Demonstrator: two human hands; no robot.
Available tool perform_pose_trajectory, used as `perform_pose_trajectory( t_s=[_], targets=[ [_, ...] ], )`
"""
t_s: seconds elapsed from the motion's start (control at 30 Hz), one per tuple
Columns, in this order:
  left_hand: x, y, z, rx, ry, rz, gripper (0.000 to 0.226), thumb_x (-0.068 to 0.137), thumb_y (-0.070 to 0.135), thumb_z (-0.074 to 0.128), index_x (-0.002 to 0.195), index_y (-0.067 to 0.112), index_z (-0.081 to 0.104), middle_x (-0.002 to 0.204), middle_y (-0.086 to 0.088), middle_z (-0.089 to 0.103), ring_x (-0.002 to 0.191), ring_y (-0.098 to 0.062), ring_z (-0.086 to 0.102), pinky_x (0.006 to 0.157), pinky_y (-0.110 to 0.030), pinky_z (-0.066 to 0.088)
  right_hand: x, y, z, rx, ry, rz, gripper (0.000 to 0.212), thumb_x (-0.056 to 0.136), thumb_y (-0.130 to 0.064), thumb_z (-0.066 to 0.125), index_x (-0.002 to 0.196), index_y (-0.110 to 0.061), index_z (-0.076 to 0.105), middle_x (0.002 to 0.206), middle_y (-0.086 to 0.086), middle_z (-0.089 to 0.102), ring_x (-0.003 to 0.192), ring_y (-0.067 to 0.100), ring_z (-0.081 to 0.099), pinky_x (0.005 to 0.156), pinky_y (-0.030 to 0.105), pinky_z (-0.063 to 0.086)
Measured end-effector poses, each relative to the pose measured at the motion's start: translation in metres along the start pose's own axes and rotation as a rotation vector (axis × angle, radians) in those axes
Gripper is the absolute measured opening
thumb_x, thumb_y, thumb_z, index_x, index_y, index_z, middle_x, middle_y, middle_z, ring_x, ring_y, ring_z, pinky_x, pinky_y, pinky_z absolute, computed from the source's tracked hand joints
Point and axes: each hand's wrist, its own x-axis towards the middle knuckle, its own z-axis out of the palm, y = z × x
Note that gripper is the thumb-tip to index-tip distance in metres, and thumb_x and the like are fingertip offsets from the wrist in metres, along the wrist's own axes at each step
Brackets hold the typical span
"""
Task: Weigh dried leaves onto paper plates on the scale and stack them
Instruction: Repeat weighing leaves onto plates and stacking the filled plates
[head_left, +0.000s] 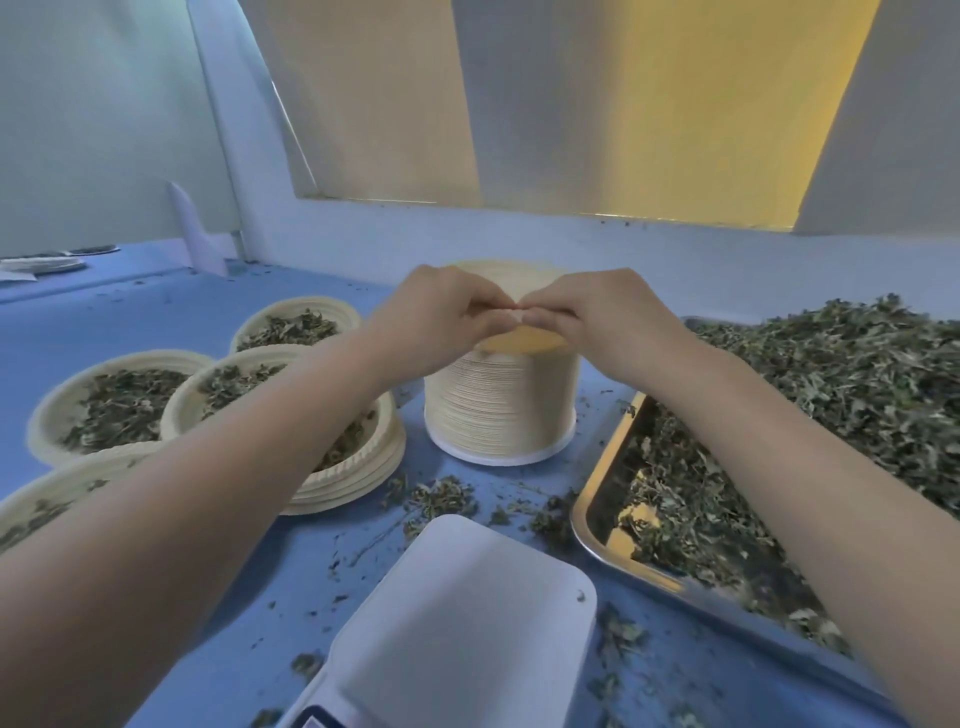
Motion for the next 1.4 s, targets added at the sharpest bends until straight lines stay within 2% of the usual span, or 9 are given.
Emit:
perform_pose_trajectory(
  t_s=[0.3, 0.43, 0.63, 0.7, 0.8, 0.87, 1.0, 1.27, 1.4],
  targets=[
    [-0.108, 0.038, -0.020, -0.018, 0.086, 0.099, 0.018, 0.085, 0.036, 0.066, 0.097, 0.027, 0.075, 0.084, 0.009, 0.074, 0.073, 0.011, 0.056, 0.068, -0.005, 0.037, -0.104, -0.066, -0.020, -0.023, 0.010, -0.117, 0.027, 0.096, -0.026, 0.050, 0.099, -0.007, 0.069, 0.096, 0.009, 0.069, 0.094, 0.027, 0.059, 0.080, 0.039, 0.039],
    [-0.166, 0.043, -0.007, -0.072, -0.013, 0.058, 0.016, 0.083, 0.036, 0.068, 0.095, 0.029, 0.076, 0.081, 0.007, 0.073, 0.076, -0.004, 0.062, 0.072, -0.023, 0.045, -0.155, -0.089, -0.001, -0.041, -0.064, -0.148, 0.035, 0.093, -0.036, 0.045, 0.097, -0.014, 0.072, 0.094, 0.001, 0.072, 0.091, 0.025, 0.063, 0.077, 0.042, 0.049],
    [-0.219, 0.040, 0.027, -0.140, -0.083, 0.022, 0.034, 0.086, 0.049, 0.055, 0.095, 0.024, 0.075, 0.085, 0.005, 0.072, 0.084, -0.011, 0.063, 0.076, -0.030, 0.044, -0.193, -0.102, 0.036, -0.061, -0.177, -0.157, 0.038, 0.093, -0.035, 0.039, 0.104, -0.018, 0.072, 0.101, -0.004, 0.071, 0.096, 0.022, 0.063, 0.084, 0.033, 0.045],
    [-0.225, 0.039, 0.031, -0.140, -0.076, 0.045, 0.034, 0.087, 0.048, 0.054, 0.096, 0.022, 0.074, 0.086, 0.007, 0.071, 0.085, -0.010, 0.063, 0.075, -0.027, 0.045, -0.199, -0.102, 0.042, -0.064, -0.177, -0.156, 0.037, 0.095, -0.037, 0.038, 0.109, -0.021, 0.069, 0.106, -0.007, 0.069, 0.100, 0.018, 0.060, 0.086, 0.030, 0.039],
    [-0.225, 0.038, 0.028, -0.230, -0.021, -0.033, 0.036, 0.082, 0.053, 0.055, 0.108, 0.032, 0.069, 0.092, 0.026, 0.066, 0.091, 0.014, 0.055, 0.079, -0.005, 0.038, -0.200, -0.099, 0.043, -0.009, -0.138, -0.111, 0.036, 0.096, -0.040, 0.043, 0.122, -0.023, 0.061, 0.118, -0.009, 0.064, 0.110, 0.013, 0.055, 0.094, 0.026, 0.035],
    [-0.218, 0.035, 0.025, -0.269, 0.014, -0.067, 0.025, 0.086, 0.037, 0.060, 0.110, 0.031, 0.068, 0.094, 0.033, 0.063, 0.095, 0.018, 0.052, 0.082, 0.000, 0.033, -0.194, -0.097, 0.041, 0.025, -0.112, -0.081, 0.036, 0.098, -0.040, 0.043, 0.127, -0.024, 0.057, 0.122, -0.011, 0.062, 0.113, 0.010, 0.052, 0.096, 0.025, 0.034],
    [-0.203, 0.032, 0.018, -0.298, 0.049, -0.084, 0.023, 0.089, 0.017, 0.060, 0.108, 0.027, 0.070, 0.105, 0.022, 0.067, 0.101, 0.011, 0.056, 0.088, -0.007, 0.039, -0.178, -0.099, 0.040, 0.071, -0.095, -0.051, 0.036, 0.098, -0.041, 0.040, 0.126, -0.026, 0.057, 0.123, -0.012, 0.060, 0.114, 0.008, 0.051, 0.096, 0.029, 0.037],
    [-0.187, 0.021, 0.010, -0.308, 0.045, -0.165, 0.020, 0.091, 0.019, 0.058, 0.097, 0.033, 0.073, 0.089, 0.017, 0.071, 0.090, -0.003, 0.062, 0.085, -0.028, 0.047, -0.151, -0.102, 0.044, 0.128, -0.114, -0.011, 0.032, 0.095, -0.040, 0.042, 0.117, -0.028, 0.062, 0.110, -0.010, 0.062, 0.102, 0.010, 0.056, 0.088, 0.035, 0.044],
    [-0.188, 0.015, 0.009, -0.328, 0.059, -0.171, 0.021, 0.091, 0.018, 0.059, 0.095, 0.032, 0.073, 0.088, 0.024, 0.070, 0.090, 0.008, 0.059, 0.086, -0.022, 0.046, -0.146, -0.100, 0.047, 0.164, -0.122, 0.000, 0.028, 0.095, -0.039, 0.046, 0.115, -0.032, 0.064, 0.109, -0.012, 0.063, 0.099, 0.008, 0.056, 0.089, 0.037, 0.045]
  ],
)
